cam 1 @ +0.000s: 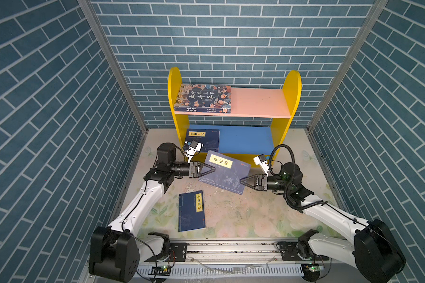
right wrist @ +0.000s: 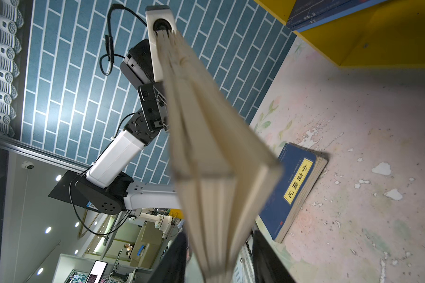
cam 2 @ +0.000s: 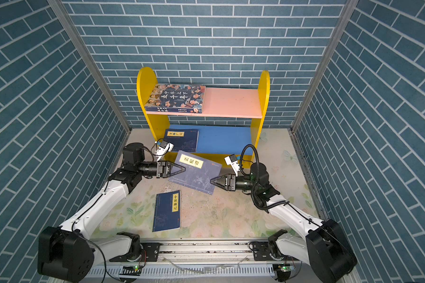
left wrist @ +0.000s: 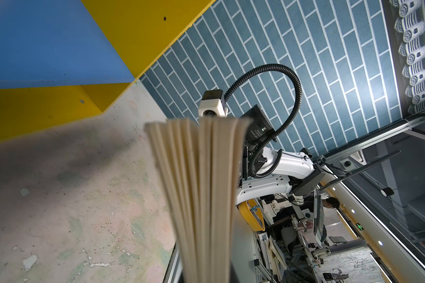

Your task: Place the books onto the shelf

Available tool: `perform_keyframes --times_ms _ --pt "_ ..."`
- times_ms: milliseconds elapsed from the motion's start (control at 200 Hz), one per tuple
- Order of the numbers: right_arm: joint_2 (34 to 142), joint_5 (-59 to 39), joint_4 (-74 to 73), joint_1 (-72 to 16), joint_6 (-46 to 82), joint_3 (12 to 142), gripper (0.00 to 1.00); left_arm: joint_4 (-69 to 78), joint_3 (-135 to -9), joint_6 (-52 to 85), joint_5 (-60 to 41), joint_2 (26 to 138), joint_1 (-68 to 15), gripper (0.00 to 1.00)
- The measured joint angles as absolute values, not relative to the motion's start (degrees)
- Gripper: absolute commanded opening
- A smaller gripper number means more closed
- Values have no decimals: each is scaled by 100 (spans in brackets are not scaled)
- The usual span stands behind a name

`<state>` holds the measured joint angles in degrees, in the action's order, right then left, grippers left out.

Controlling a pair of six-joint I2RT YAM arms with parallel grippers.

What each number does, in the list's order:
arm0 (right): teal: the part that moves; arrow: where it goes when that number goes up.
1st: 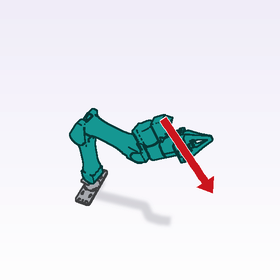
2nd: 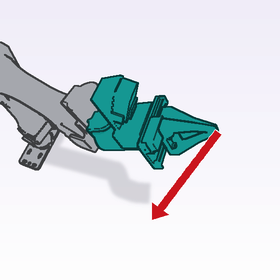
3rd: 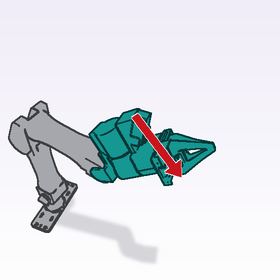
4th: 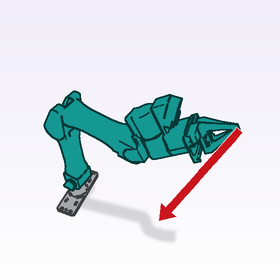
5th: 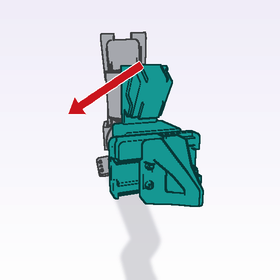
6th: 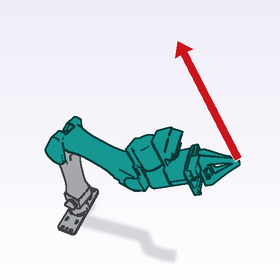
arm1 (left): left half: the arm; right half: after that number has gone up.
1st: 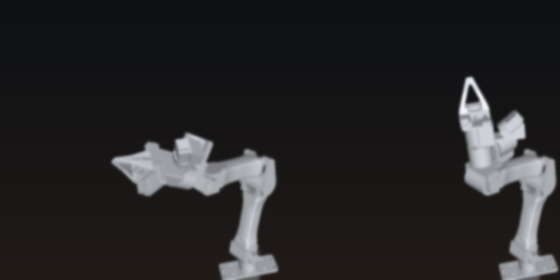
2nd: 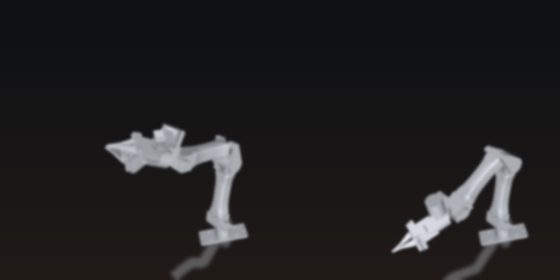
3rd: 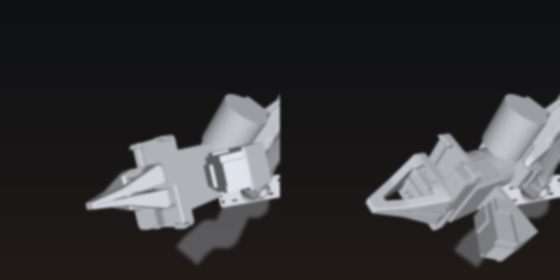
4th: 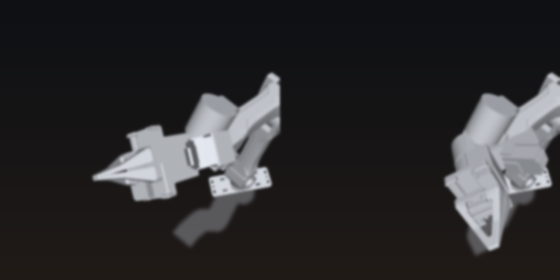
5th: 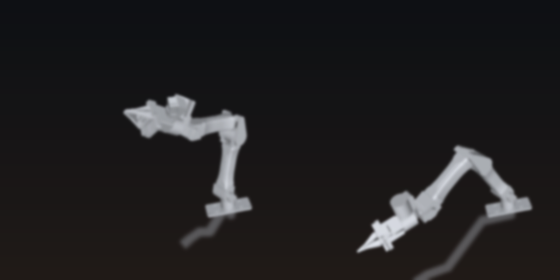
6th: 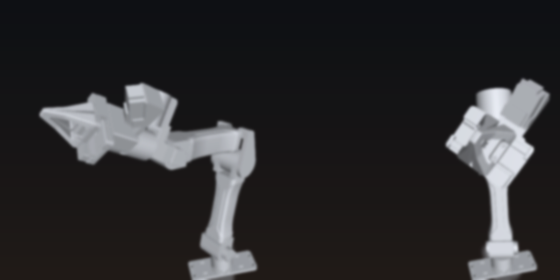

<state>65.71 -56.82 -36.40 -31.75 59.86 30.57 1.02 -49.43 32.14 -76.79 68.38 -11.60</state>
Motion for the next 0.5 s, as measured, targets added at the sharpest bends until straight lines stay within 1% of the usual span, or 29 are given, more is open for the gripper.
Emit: perform_keyframes --times_ms 195,360,500 --pt "7008 -5623 -4552 -3177 6423 3030 44 777 -4882 3861 -7461 6847 -1146 0" --pt "7376 -5566 -5210 -3192 6729 3030 39 1020 -4845 4077 -7356 6858 -1146 0" --pt "7553 -5531 -5607 -3210 6888 3030 30 1072 -4698 4156 -7286 6858 -1146 0"
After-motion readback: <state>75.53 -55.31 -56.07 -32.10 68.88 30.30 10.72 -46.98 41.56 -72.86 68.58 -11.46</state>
